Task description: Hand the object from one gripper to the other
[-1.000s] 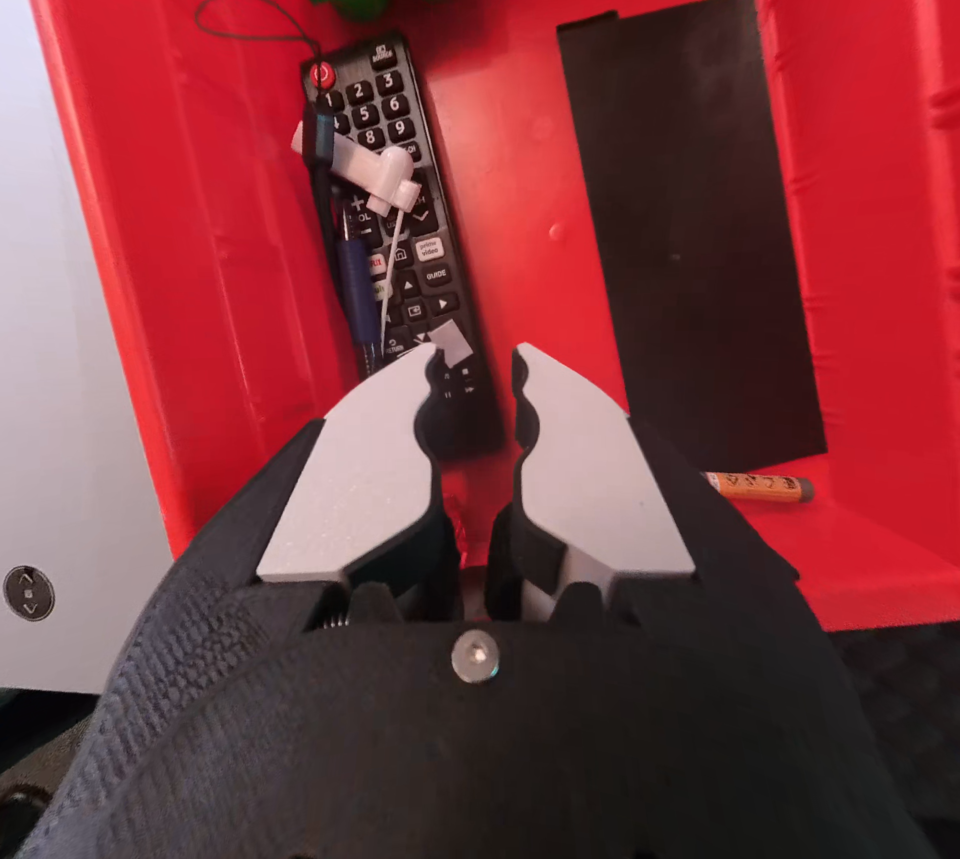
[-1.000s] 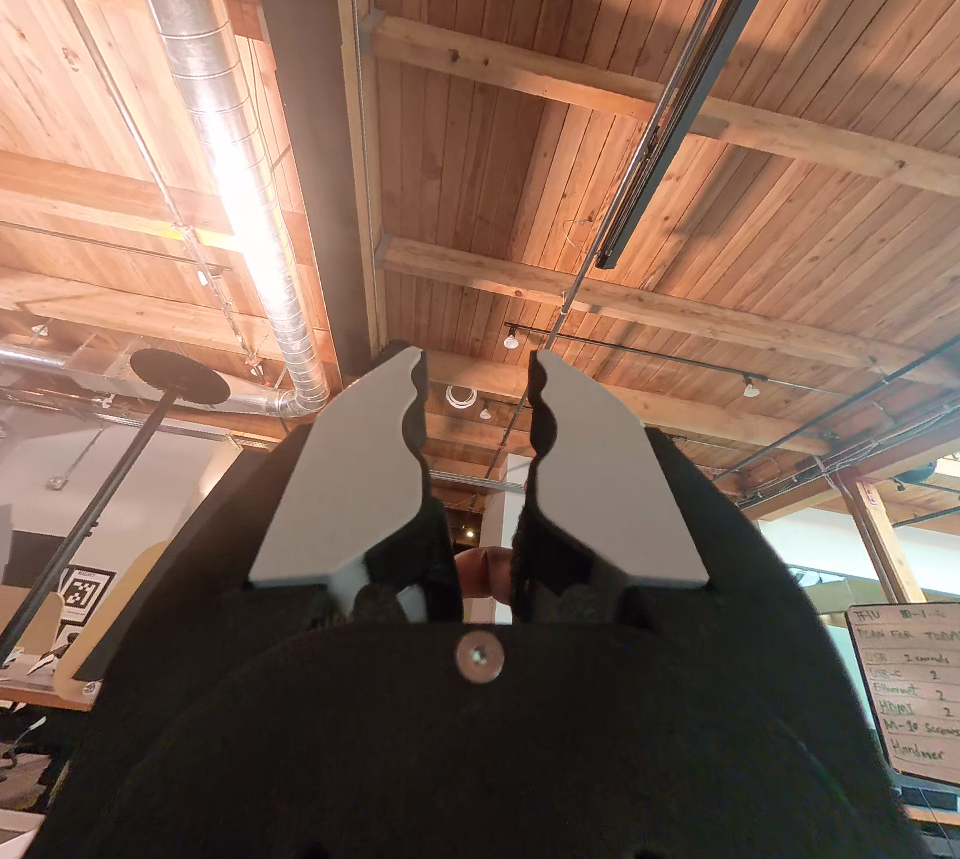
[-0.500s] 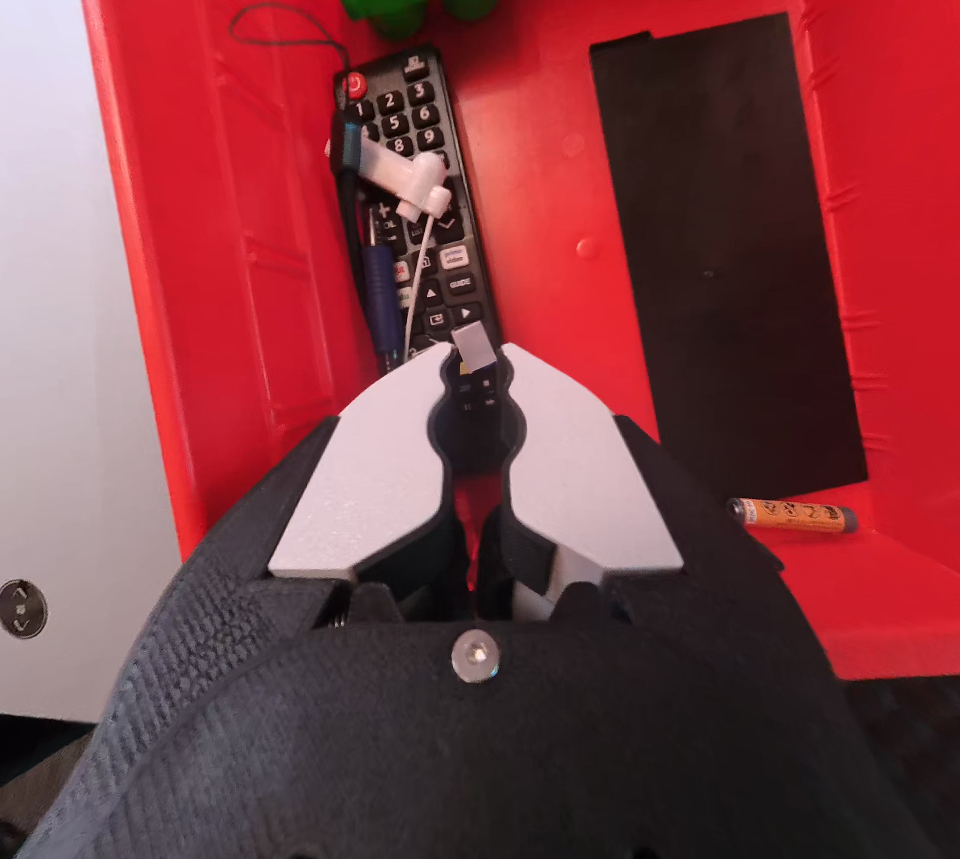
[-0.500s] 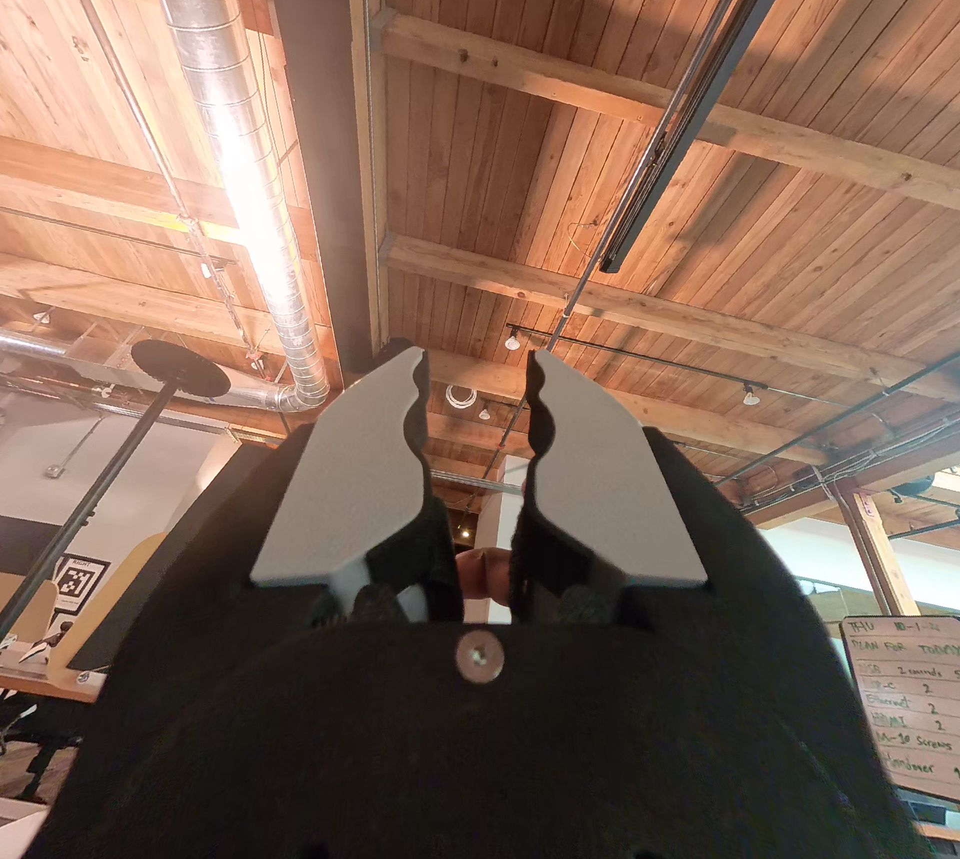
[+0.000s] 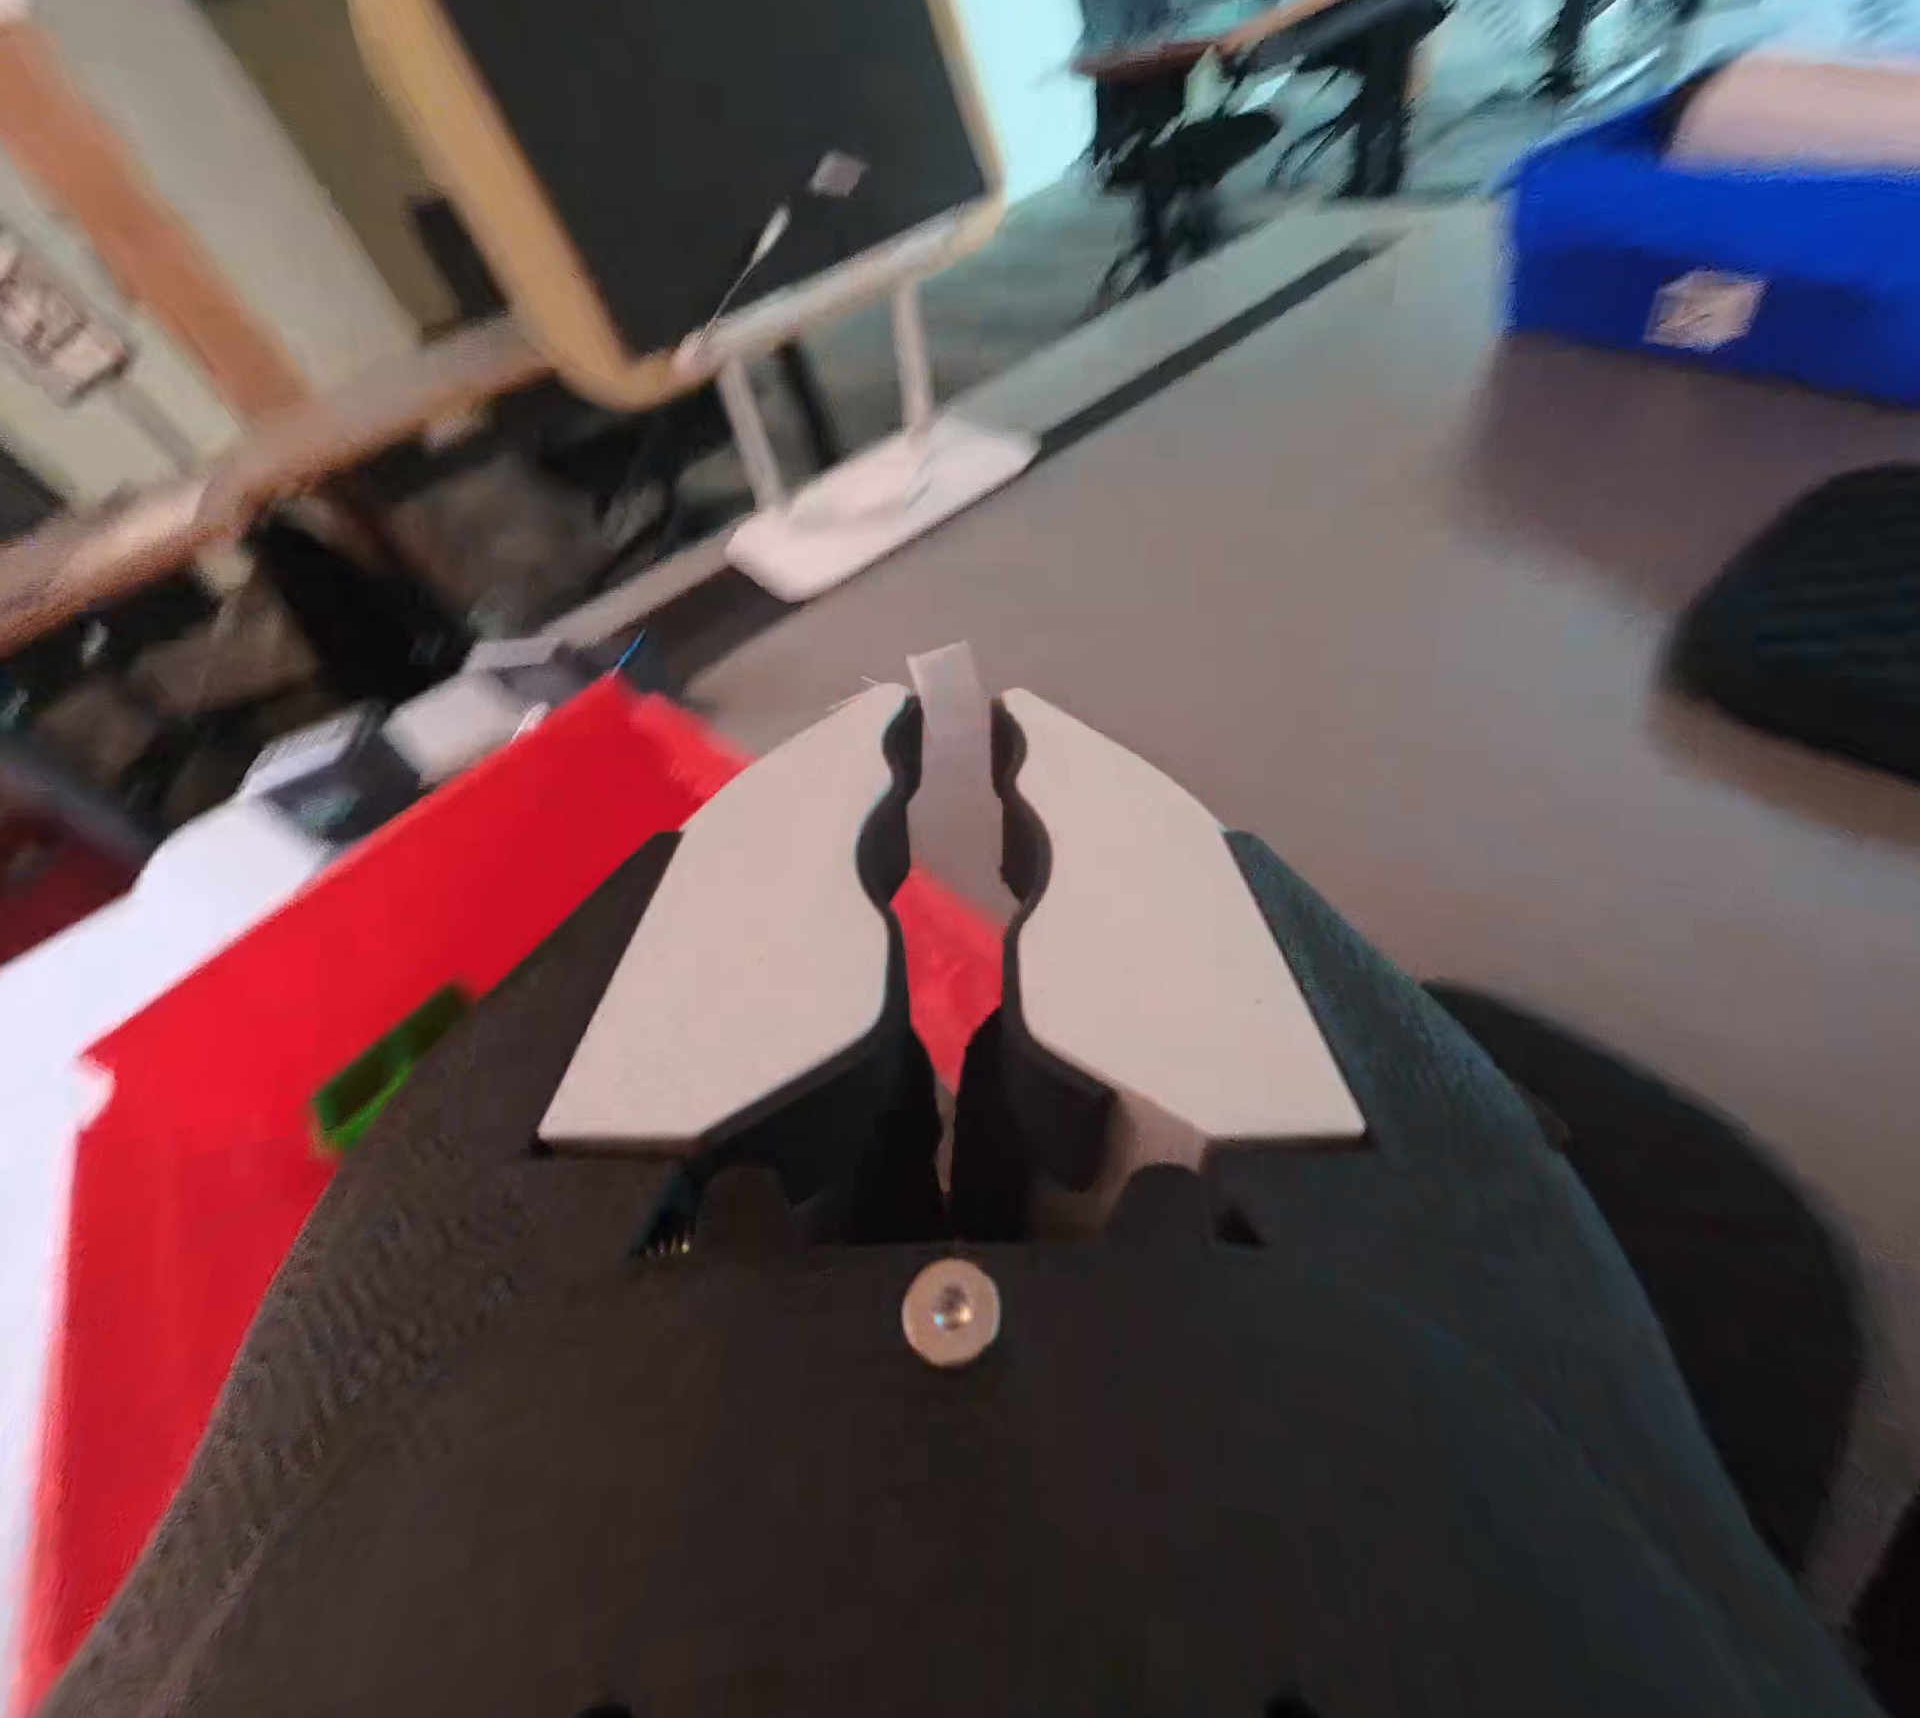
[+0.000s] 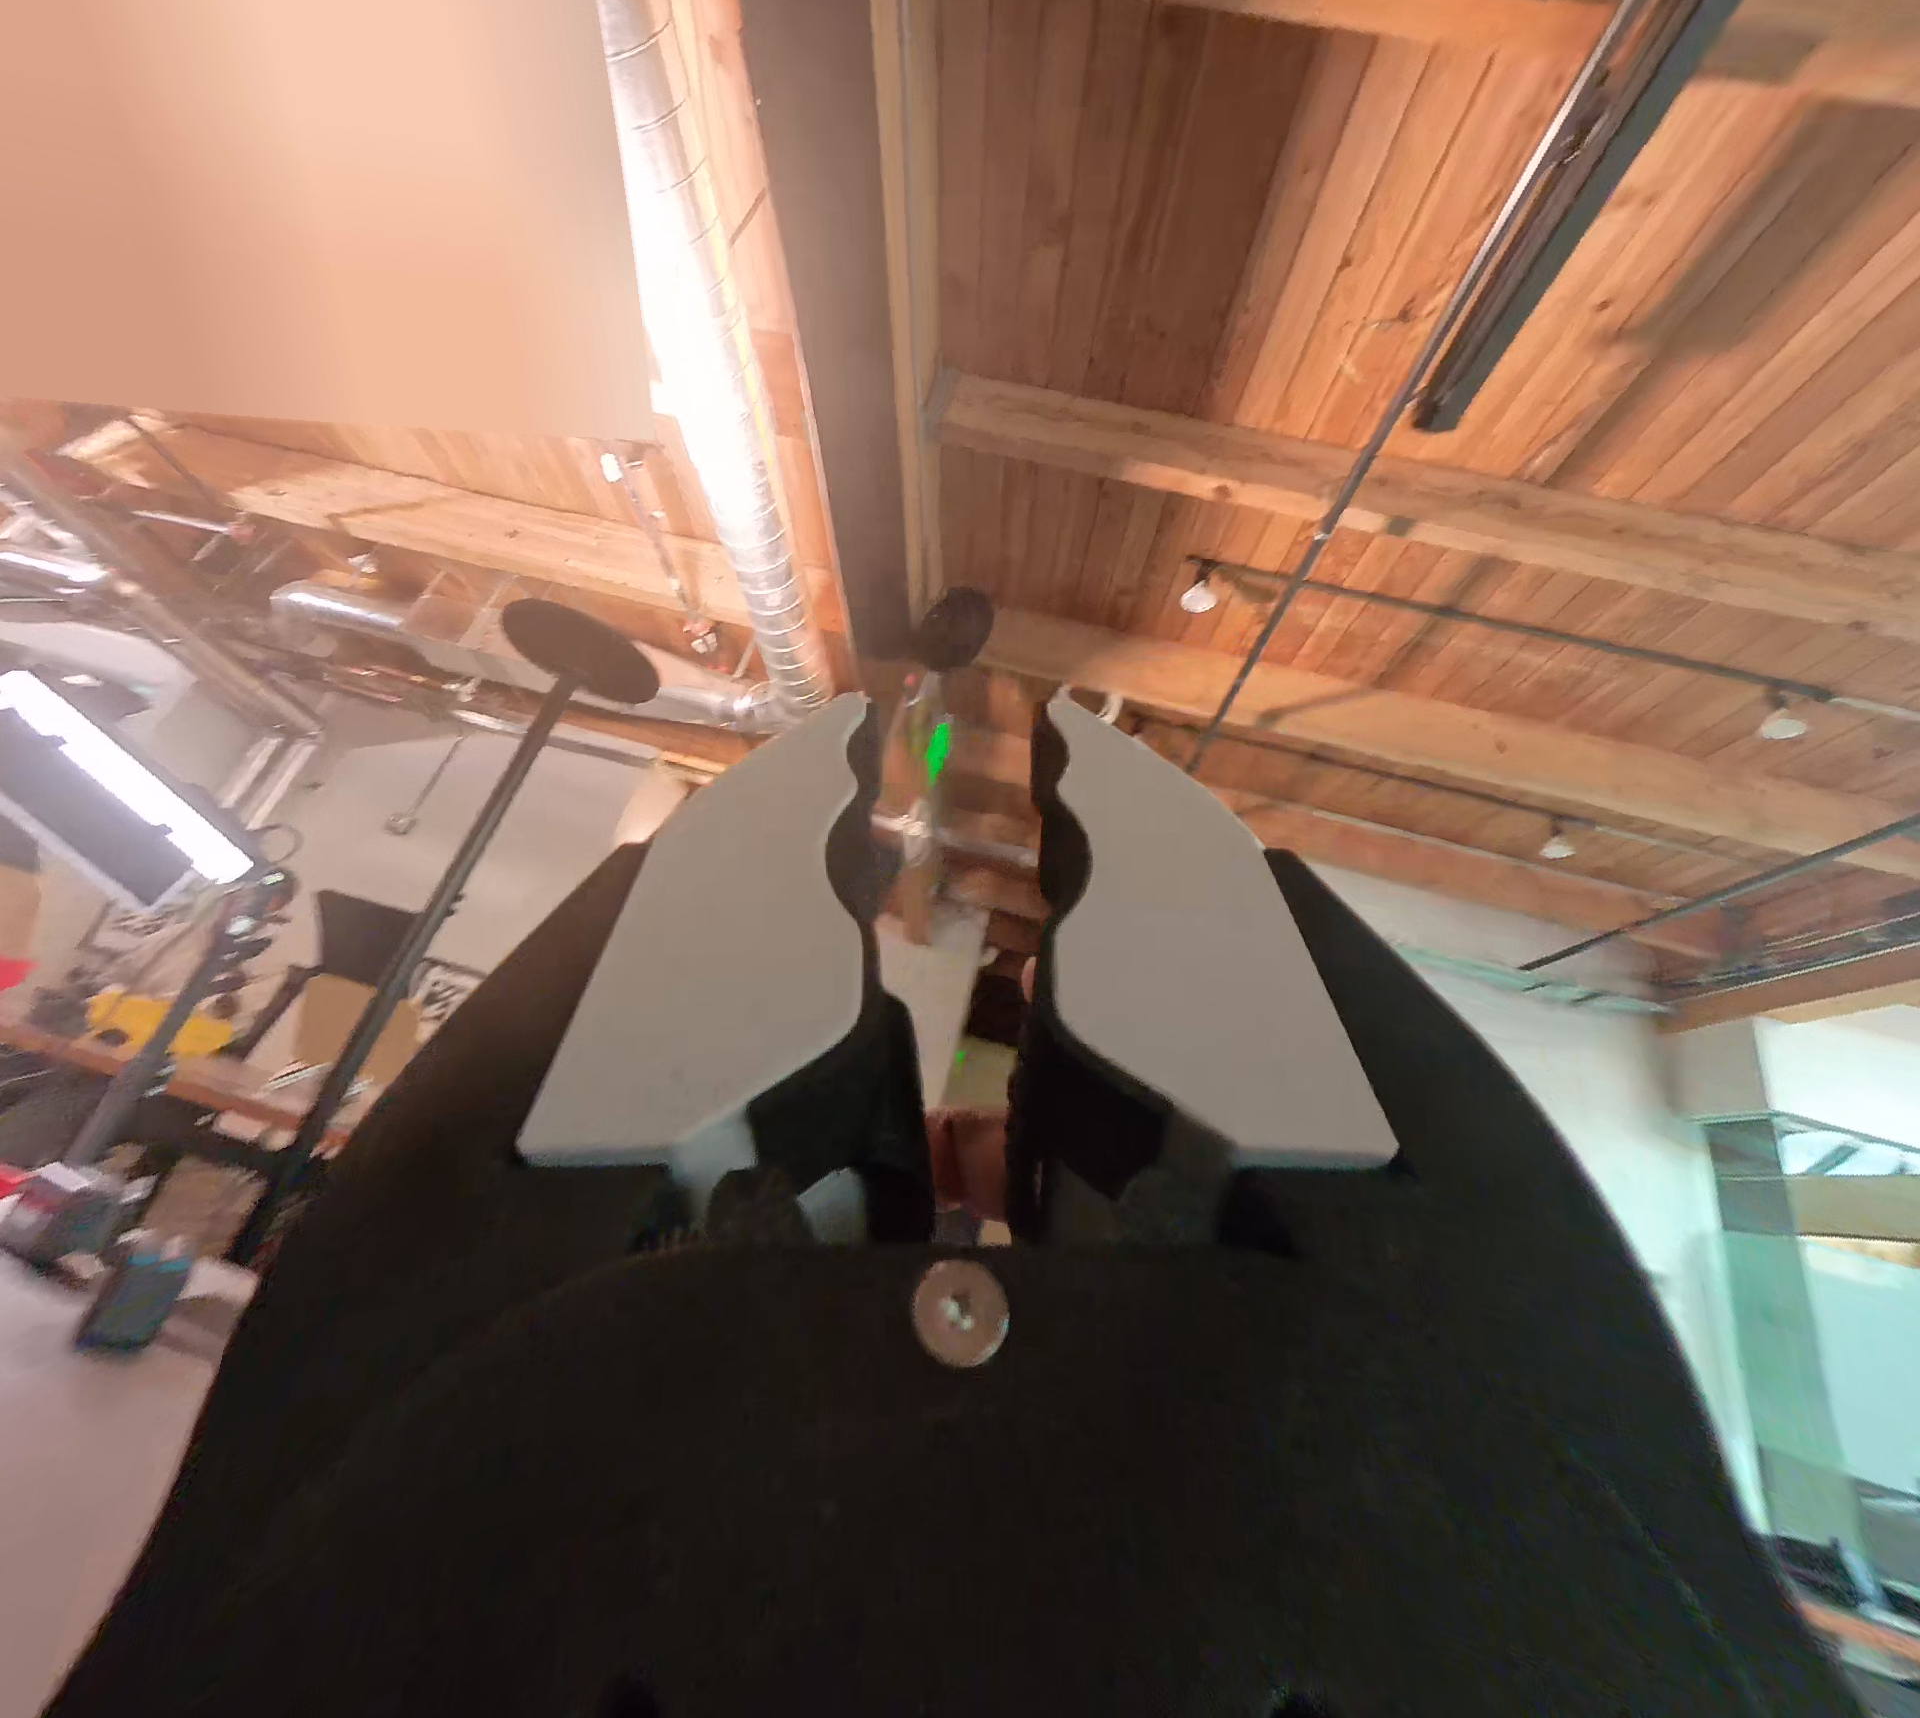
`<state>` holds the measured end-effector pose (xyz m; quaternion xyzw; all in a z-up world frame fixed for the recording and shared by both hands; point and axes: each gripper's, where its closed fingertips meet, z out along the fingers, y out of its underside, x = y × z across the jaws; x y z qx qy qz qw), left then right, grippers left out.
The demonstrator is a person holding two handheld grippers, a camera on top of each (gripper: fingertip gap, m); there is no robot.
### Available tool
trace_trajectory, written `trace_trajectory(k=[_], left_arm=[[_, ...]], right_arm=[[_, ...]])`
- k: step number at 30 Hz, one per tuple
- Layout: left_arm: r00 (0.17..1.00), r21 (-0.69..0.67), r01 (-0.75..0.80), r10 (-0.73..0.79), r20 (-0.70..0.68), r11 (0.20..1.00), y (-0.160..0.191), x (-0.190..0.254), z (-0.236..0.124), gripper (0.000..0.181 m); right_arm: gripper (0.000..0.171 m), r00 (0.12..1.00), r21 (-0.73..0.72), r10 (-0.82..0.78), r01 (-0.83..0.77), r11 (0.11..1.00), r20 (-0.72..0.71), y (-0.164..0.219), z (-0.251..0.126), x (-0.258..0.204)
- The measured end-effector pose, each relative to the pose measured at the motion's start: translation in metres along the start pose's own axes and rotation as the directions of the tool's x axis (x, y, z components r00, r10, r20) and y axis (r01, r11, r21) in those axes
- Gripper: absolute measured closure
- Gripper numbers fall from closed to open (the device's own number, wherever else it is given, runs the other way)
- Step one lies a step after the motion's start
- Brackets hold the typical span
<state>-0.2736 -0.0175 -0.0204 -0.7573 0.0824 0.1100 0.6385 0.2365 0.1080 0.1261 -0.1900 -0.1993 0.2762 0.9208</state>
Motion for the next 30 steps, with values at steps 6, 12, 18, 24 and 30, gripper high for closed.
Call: trace_trajectory(k=[6, 12, 18, 24, 30], left_arm=[[0.946, 0.308, -0.052, 0.145, -0.289, 0.95, -0.087, 0.121, 0.0, 0.169], [0.759, 0.366, -0.638, 0.634, 0.149, 0.678, -0.127, 0.193, 0.006, 0.169], [0.16, 0.109, -0.986, 0.881, 0.445, 0.124, -0.121, 0.26, 0.015, 0.169], [0.175, 0.227, -0.97, 0.885, 0.432, 0.081, -0.116, 0.291, 0.011, 0.169], [0.159, 0.264, -0.963, 0.897, 0.413, 0.049, -0.11, 0.307, 0.009, 0.169]], right_arm=[[0.146, 0.957, -0.14, 0.16, -0.129, 0.982, 0.243, 0.014, 0.005, -0.051], [0.145, 0.728, -0.539, 0.606, -0.387, 0.748, 0.319, 0.046, 0.0, -0.119], [0.143, 0.339, -0.812, 0.911, -0.446, 0.376, 0.236, 0.06, -0.027, -0.186], [0.145, 0.329, -0.85, 0.893, -0.327, 0.413, 0.308, 0.067, -0.045, -0.221], [0.153, 0.384, -0.802, 0.83, -0.287, 0.524, 0.405, 0.063, -0.048, -0.232]])
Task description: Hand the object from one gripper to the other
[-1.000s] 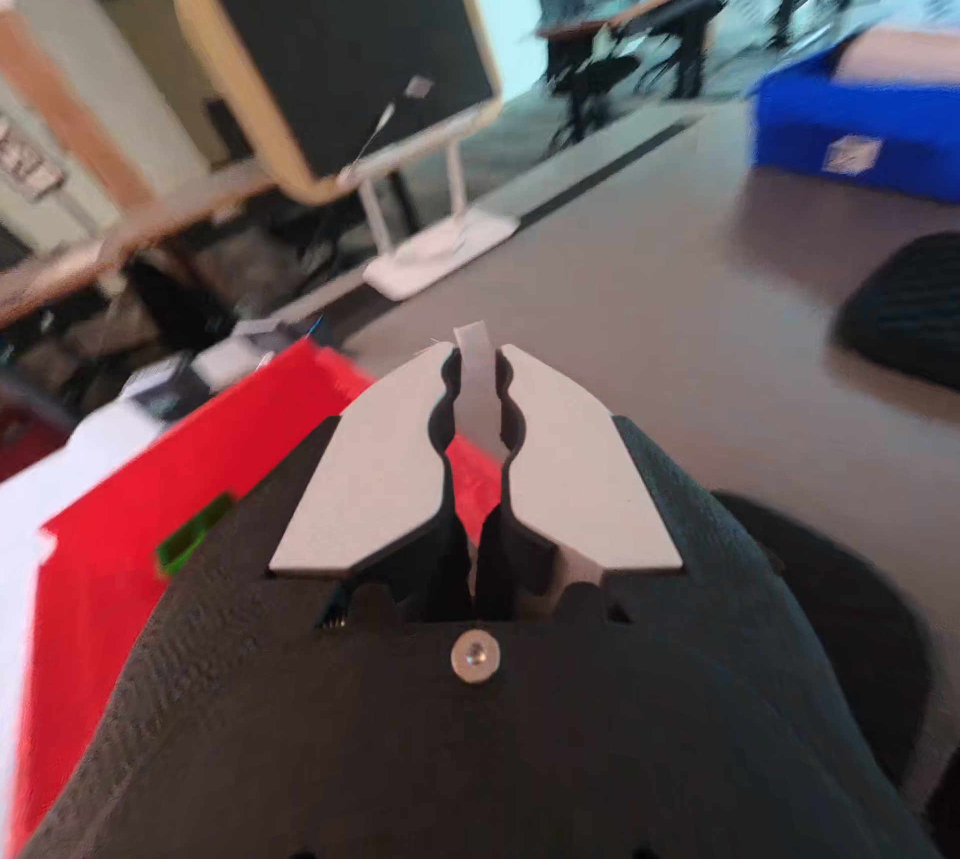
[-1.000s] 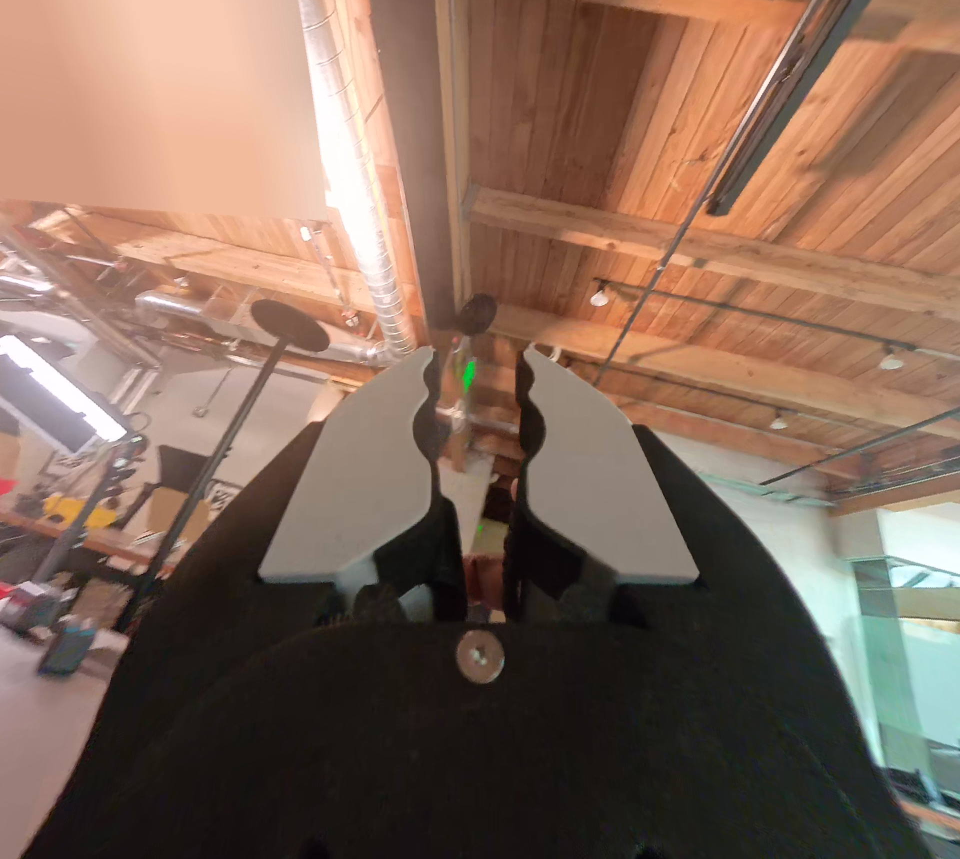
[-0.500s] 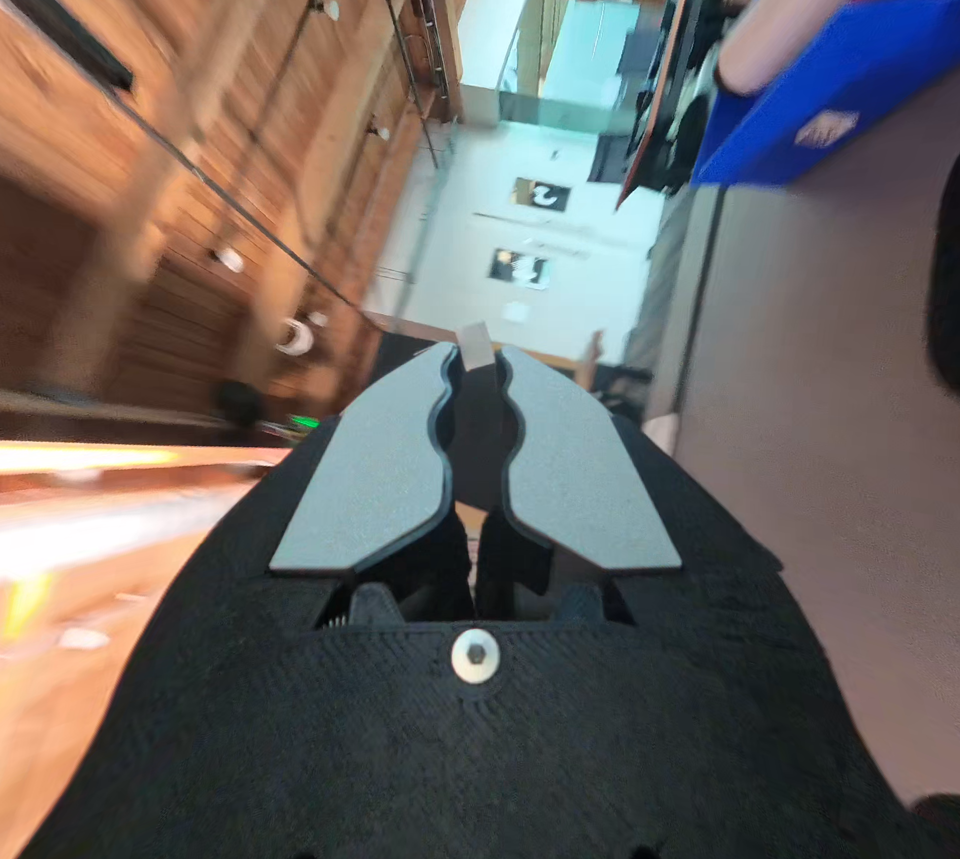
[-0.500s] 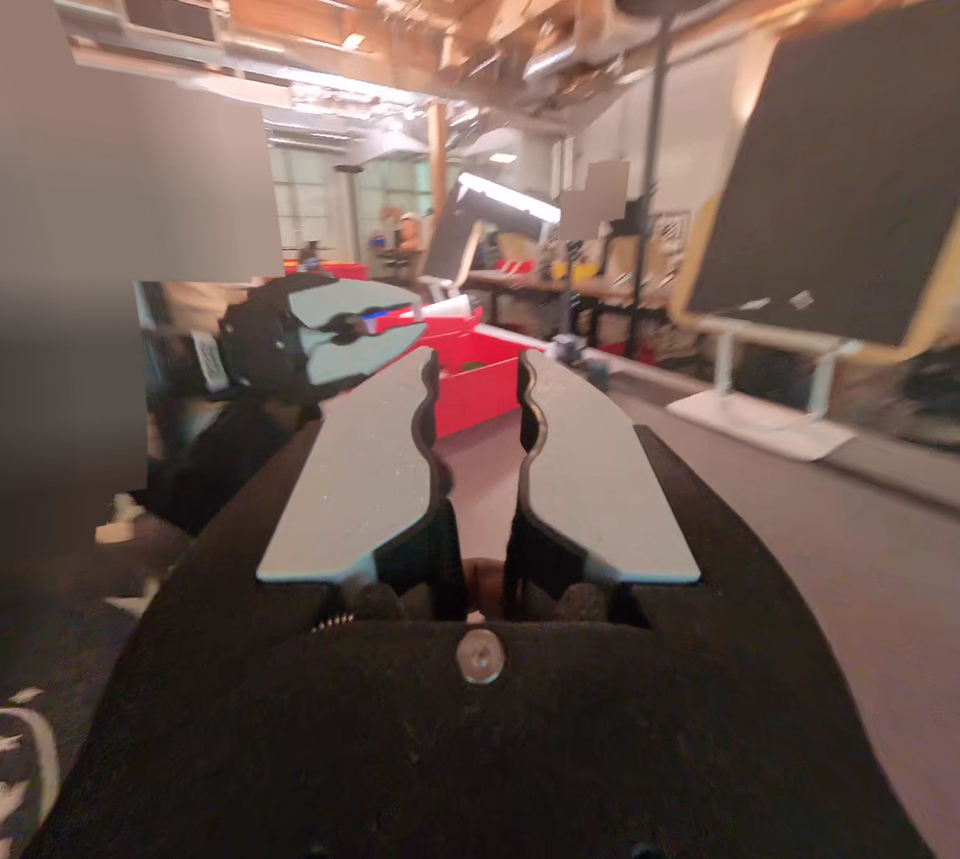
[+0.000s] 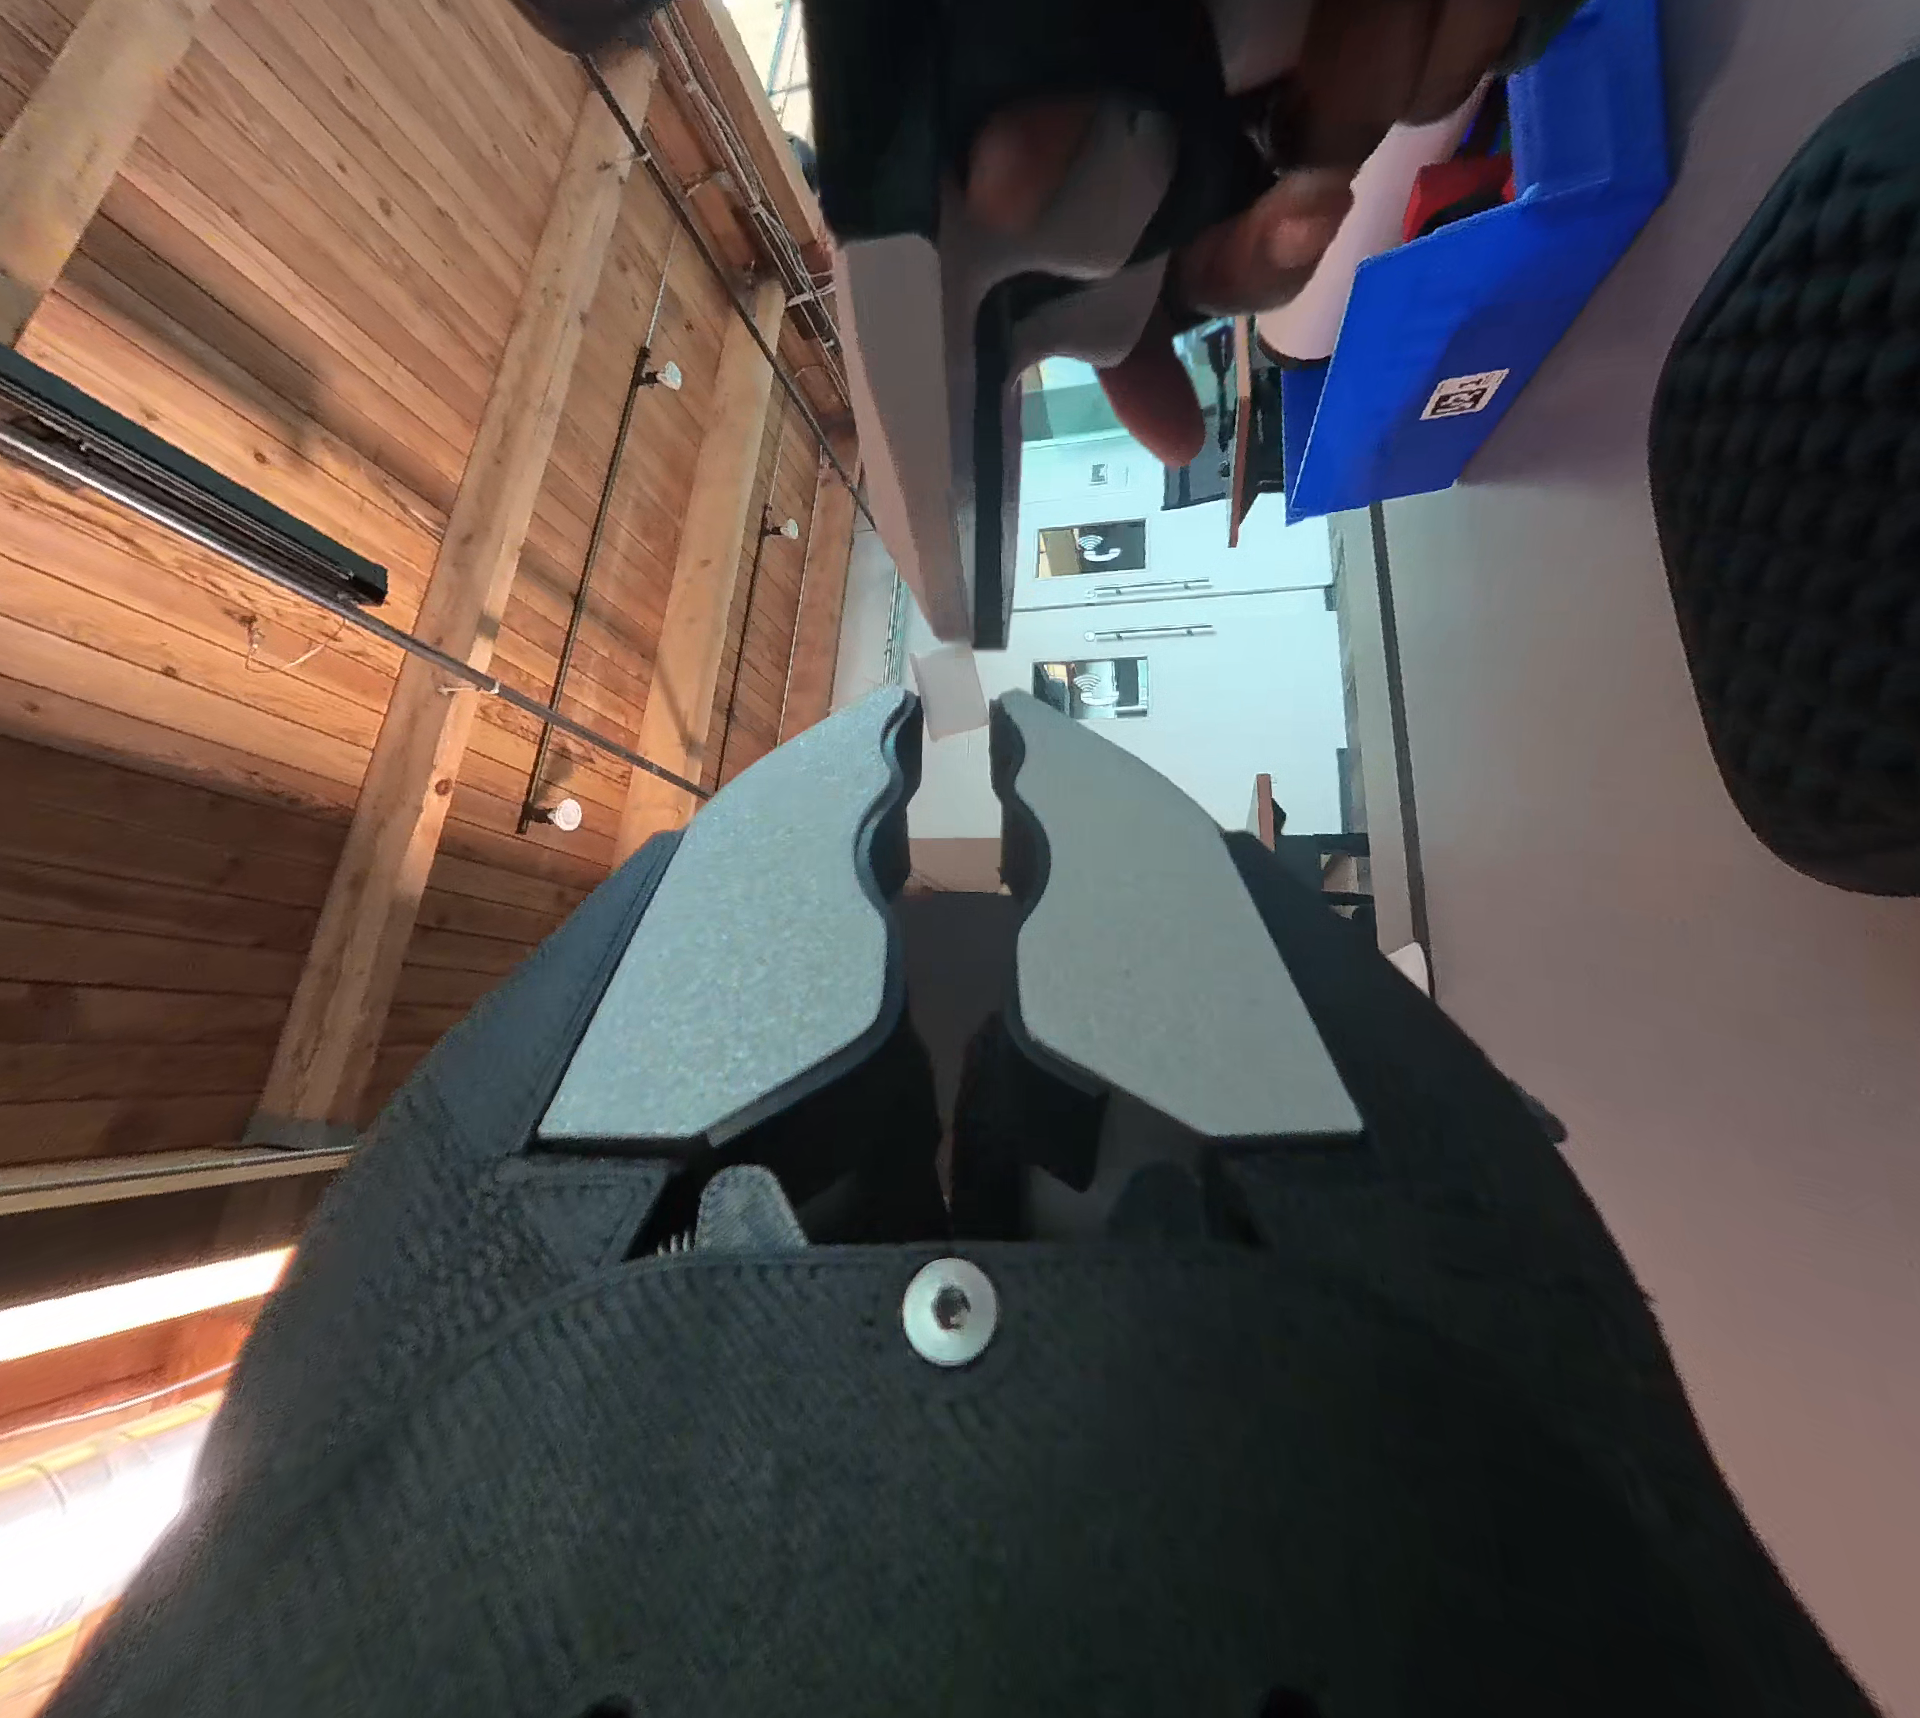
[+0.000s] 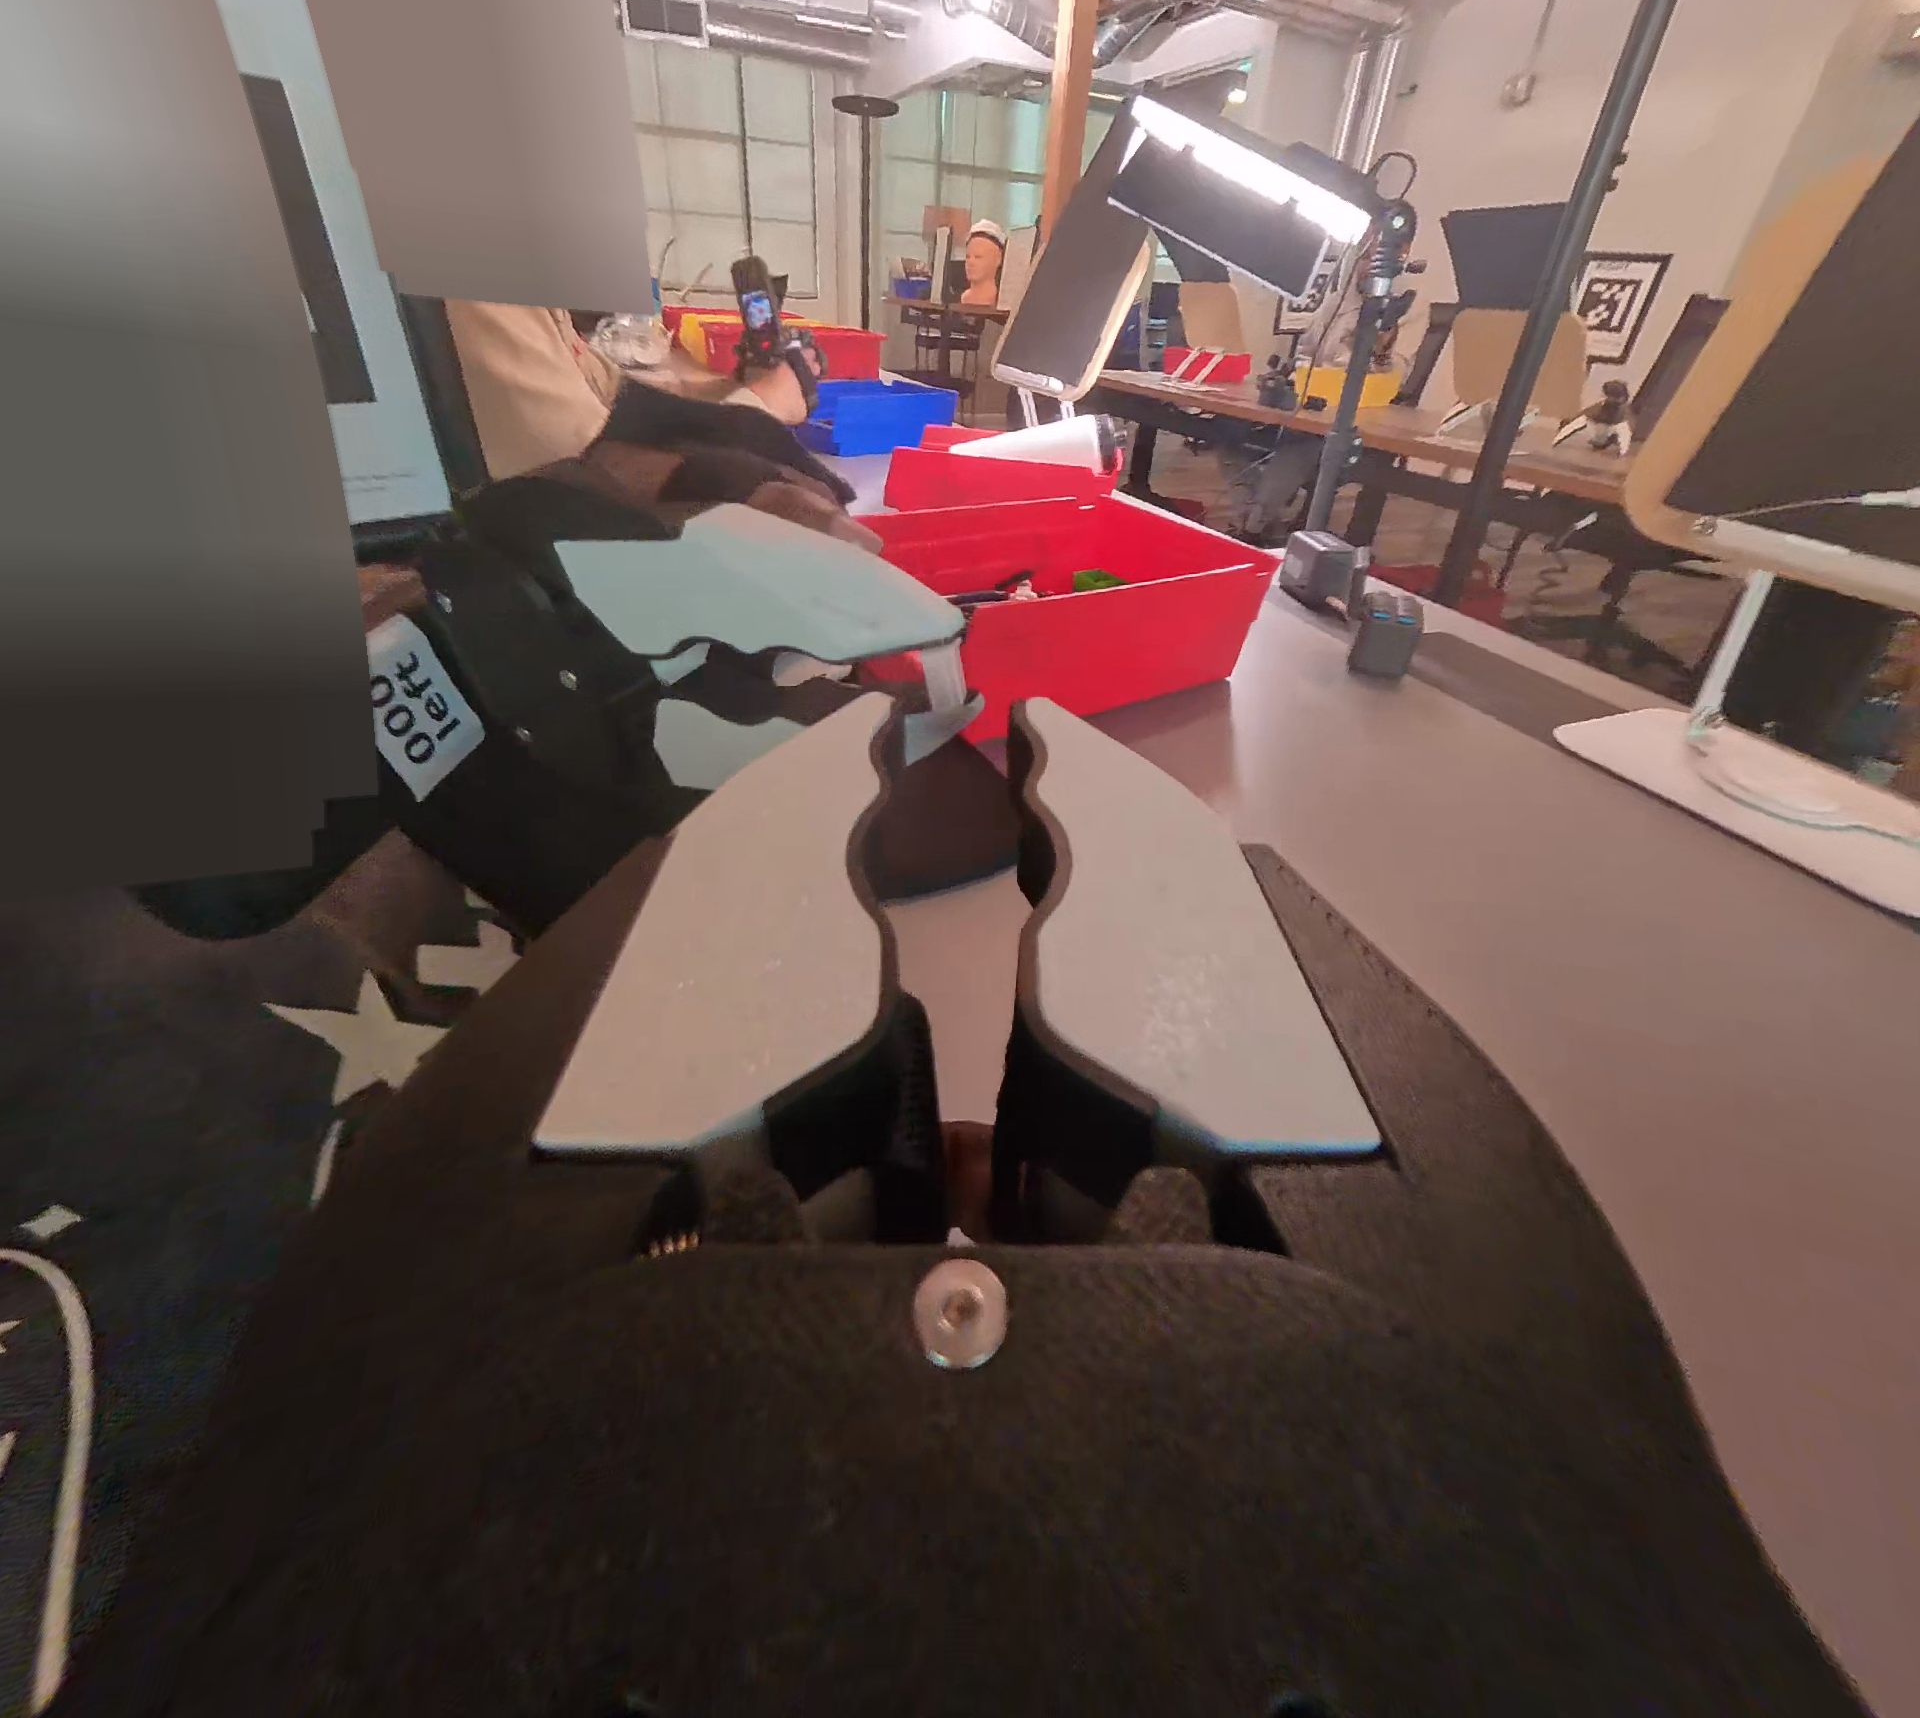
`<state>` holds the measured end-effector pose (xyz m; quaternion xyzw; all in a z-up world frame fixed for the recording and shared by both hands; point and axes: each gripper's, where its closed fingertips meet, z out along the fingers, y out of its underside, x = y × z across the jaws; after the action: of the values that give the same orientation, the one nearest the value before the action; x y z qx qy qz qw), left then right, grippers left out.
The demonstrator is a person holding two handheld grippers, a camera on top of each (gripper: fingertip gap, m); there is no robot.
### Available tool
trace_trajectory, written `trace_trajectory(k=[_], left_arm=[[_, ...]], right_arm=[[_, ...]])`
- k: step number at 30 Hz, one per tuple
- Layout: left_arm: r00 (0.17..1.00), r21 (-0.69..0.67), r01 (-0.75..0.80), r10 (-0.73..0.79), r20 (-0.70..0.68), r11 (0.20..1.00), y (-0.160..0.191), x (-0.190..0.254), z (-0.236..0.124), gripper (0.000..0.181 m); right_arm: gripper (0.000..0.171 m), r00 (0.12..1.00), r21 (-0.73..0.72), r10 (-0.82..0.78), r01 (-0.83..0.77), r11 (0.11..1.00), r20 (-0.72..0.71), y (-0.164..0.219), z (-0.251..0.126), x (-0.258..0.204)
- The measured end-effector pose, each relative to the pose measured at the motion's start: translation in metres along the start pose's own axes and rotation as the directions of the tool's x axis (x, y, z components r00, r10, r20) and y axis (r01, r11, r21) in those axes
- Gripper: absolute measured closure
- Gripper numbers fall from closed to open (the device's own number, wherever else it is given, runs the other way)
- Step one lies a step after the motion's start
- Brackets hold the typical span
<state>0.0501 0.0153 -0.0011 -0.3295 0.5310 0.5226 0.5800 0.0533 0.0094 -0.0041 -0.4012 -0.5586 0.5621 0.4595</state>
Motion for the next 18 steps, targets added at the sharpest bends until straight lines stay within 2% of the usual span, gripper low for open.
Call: trace_trajectory(k=[6, 8, 10, 11, 12, 14, 16, 18], left_arm=[[1.0, 0.028, 0.011, -0.01, -0.009, 1.0, -0.007, 0.002, 0.0, 0.169], [0.991, 0.06, 0.13, -0.129, -0.022, 0.99, -0.008, -0.001, -0.001, 0.168], [0.919, 0.118, 0.392, -0.383, -0.089, 0.912, -0.012, -0.007, -0.002, 0.159], [0.832, 0.153, 0.552, -0.531, -0.158, 0.82, -0.015, -0.01, -0.004, 0.156], [0.711, 0.179, 0.702, -0.662, -0.238, 0.69, -0.019, -0.016, -0.007, 0.155], [0.432, 0.198, 0.902, -0.823, -0.37, 0.384, -0.02, -0.032, -0.013, 0.156], [0.149, 0.128, 0.987, -0.861, -0.486, 0.098, -0.016, -0.039, -0.016, 0.156], [-0.064, 0.035, 0.994, -0.8, -0.596, -0.105, -0.022, -0.038, -0.018, 0.156]], right_arm=[[0.165, 0.998, -0.002, -0.06, 0.06, 0.998, 0.006, 0.002, 0.001, -0.005], [0.166, 0.997, 0.008, -0.079, 0.079, 0.997, 0.015, 0.001, 0.0, -0.006], [0.166, 0.996, 0.059, -0.085, 0.082, 0.995, 0.041, -0.008, -0.004, -0.008], [0.166, 0.995, 0.098, -0.082, 0.075, 0.992, 0.061, -0.014, -0.007, -0.011], [0.166, 0.994, 0.139, -0.075, 0.063, 0.988, 0.08, -0.019, -0.011, -0.013], [0.166, 0.991, 0.206, -0.072, 0.046, 0.977, 0.116, -0.028, -0.016, -0.016], [0.166, 0.988, 0.248, -0.084, 0.049, 0.968, 0.133, -0.033, -0.019, -0.019], [0.166, 0.986, 0.269, -0.092, 0.051, 0.962, 0.141, -0.034, -0.02, -0.021]])
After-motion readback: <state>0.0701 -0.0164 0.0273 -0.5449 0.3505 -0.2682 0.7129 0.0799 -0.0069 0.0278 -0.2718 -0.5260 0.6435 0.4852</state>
